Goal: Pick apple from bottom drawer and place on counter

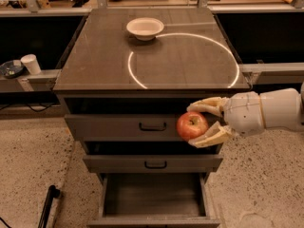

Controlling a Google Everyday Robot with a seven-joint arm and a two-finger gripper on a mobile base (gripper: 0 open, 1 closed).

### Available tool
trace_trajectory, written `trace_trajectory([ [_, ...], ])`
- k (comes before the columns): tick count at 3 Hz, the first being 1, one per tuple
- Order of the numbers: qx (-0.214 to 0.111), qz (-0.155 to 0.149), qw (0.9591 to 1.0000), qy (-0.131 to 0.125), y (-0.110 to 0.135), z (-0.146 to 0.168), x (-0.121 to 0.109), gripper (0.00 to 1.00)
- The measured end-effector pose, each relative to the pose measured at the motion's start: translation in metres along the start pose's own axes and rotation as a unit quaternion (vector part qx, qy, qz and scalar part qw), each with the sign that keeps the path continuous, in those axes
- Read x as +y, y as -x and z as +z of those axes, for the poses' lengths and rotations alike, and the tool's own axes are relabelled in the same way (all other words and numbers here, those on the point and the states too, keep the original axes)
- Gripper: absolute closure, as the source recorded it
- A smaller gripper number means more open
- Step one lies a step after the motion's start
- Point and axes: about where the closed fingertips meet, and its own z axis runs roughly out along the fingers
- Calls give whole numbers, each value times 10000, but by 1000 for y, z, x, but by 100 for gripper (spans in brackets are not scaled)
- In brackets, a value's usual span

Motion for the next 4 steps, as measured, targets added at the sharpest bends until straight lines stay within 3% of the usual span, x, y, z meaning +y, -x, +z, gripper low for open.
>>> trace_trajectory([
  [1,166,-44,9998,-36,0,17,-36,100],
  [2,332,-12,9991,-279,-8,44,-114,100],
  [3,248,-14,9990,-371,-6,56,-142,100],
  [4,104,-52,9995,-306,1,67,-142,100],
])
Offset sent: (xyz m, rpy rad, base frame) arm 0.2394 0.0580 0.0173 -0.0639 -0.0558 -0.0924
